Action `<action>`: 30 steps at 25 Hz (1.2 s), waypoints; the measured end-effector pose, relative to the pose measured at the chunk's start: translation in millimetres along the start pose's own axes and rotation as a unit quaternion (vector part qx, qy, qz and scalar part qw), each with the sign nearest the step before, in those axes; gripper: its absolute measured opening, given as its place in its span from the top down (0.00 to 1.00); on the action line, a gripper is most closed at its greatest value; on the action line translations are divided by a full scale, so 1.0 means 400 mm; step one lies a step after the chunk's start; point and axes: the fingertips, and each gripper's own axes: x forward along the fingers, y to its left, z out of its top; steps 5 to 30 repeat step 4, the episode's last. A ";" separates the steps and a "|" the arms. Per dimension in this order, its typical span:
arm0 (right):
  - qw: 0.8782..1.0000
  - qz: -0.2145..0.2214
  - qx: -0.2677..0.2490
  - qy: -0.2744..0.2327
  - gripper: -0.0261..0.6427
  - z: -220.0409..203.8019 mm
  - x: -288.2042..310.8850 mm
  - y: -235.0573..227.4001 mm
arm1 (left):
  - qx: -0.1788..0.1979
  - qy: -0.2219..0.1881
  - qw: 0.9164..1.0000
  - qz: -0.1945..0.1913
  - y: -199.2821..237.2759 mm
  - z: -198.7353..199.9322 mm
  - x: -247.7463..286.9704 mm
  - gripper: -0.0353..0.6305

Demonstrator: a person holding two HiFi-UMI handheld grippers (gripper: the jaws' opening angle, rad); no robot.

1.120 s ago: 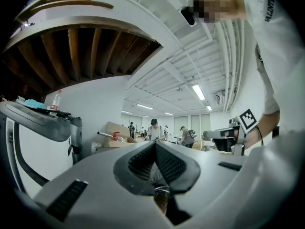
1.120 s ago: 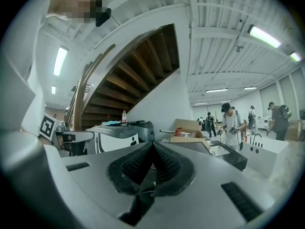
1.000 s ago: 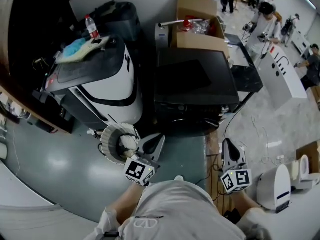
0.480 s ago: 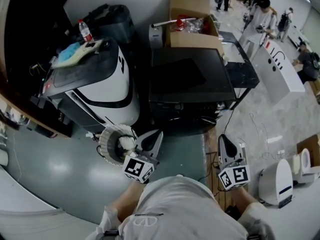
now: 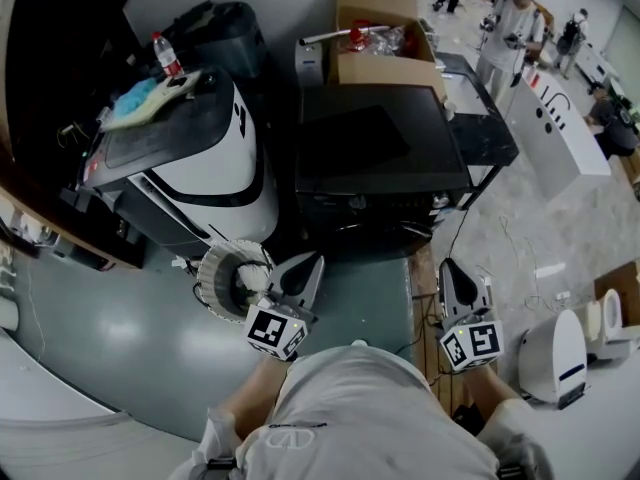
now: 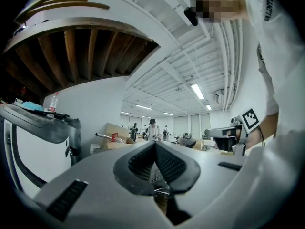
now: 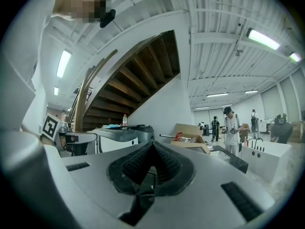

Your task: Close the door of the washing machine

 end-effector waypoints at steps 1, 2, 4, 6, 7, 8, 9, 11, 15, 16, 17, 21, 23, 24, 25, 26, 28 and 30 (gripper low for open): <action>1.000 -0.001 0.000 0.002 0.95 -0.003 -0.002 -0.003 | -0.001 -0.001 1.000 0.001 -0.002 0.000 0.000 0.94; 1.000 -0.002 0.000 0.003 0.95 -0.005 -0.003 -0.006 | -0.002 -0.001 1.000 0.001 -0.003 0.000 0.000 0.94; 1.000 -0.003 0.001 0.004 0.95 -0.006 -0.004 -0.009 | -0.003 -0.001 1.000 0.003 -0.006 -0.001 0.000 0.94; 1.000 -0.003 0.001 0.004 0.95 -0.006 -0.004 -0.009 | -0.003 -0.001 1.000 0.003 -0.006 -0.001 0.000 0.94; 1.000 -0.003 0.001 0.004 0.95 -0.006 -0.004 -0.009 | -0.003 -0.001 1.000 0.003 -0.006 -0.001 0.000 0.94; 1.000 -0.003 0.001 0.004 0.95 -0.006 -0.004 -0.009 | -0.003 -0.001 1.000 0.003 -0.006 -0.001 0.000 0.94; 1.000 -0.003 0.001 0.004 0.95 -0.006 -0.004 -0.009 | -0.003 -0.001 1.000 0.003 -0.006 -0.001 0.000 0.94; 1.000 -0.003 0.001 0.004 0.95 -0.006 -0.004 -0.009 | -0.003 -0.001 1.000 0.003 -0.006 -0.001 0.000 0.94; 1.000 -0.003 0.001 0.004 0.95 -0.006 -0.004 -0.009 | -0.003 -0.001 1.000 0.003 -0.006 -0.001 0.000 0.94; 1.000 -0.003 0.001 0.004 0.95 -0.006 -0.004 -0.009 | -0.003 -0.001 1.000 0.003 -0.006 -0.001 0.000 0.94; 1.000 -0.003 0.001 0.004 0.95 -0.006 -0.004 -0.009 | -0.003 -0.001 1.000 0.003 -0.006 -0.001 0.000 0.94; 1.000 -0.003 0.001 0.004 0.95 -0.006 -0.004 -0.009 | -0.003 -0.001 1.000 0.003 -0.006 -0.001 0.000 0.94; 1.000 -0.003 0.001 0.004 0.95 -0.006 -0.004 -0.009 | -0.003 -0.001 1.000 0.003 -0.006 -0.001 0.000 0.94; 1.000 -0.003 0.001 0.004 0.95 -0.006 -0.004 -0.009 | -0.003 -0.001 1.000 0.003 -0.006 -0.001 0.000 0.94; 1.000 -0.003 0.001 0.004 0.95 -0.006 -0.004 -0.009 | -0.003 -0.001 1.000 0.003 -0.006 -0.001 0.000 0.94; 1.000 -0.003 0.001 0.004 0.95 -0.006 -0.004 -0.009 | -0.003 -0.001 1.000 0.003 -0.006 -0.001 0.000 0.94; 1.000 -0.003 0.001 0.004 0.95 -0.006 -0.004 -0.009 | -0.003 -0.001 1.000 0.003 -0.006 -0.001 0.000 0.94; 1.000 -0.003 0.001 0.004 0.95 -0.006 -0.004 -0.009 | -0.003 -0.001 1.000 0.003 -0.006 -0.001 0.000 0.94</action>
